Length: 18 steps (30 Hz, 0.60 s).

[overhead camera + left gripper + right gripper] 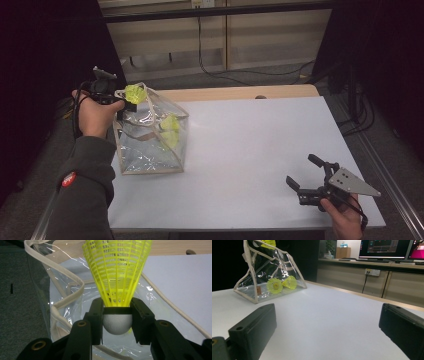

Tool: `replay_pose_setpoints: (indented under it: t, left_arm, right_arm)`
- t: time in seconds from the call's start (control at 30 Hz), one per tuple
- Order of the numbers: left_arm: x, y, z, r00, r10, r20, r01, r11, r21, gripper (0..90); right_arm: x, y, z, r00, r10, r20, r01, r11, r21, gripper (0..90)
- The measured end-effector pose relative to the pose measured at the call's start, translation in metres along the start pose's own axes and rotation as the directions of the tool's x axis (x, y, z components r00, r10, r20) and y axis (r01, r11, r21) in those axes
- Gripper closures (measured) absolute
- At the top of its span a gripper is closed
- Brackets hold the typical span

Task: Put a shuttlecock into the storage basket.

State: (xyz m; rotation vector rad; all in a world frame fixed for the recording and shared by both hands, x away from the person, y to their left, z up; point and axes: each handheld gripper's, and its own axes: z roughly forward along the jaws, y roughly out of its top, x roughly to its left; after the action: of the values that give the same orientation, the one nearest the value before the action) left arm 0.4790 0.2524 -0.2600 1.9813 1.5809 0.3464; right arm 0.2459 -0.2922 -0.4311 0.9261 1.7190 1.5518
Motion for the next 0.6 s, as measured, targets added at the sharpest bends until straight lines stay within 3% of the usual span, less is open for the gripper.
replay_pose_setpoints:
  t: [0.6]
  left_arm:
    - [0.0009,-0.0026,0.0079,0.9999,0.003,-0.013,-0.003,0.9999,0.017,64.4]
  right_arm:
    - [0.0006,-0.0002,0.0002,1.0,0.003,-0.001,-0.003,1.0,0.0,1.0]
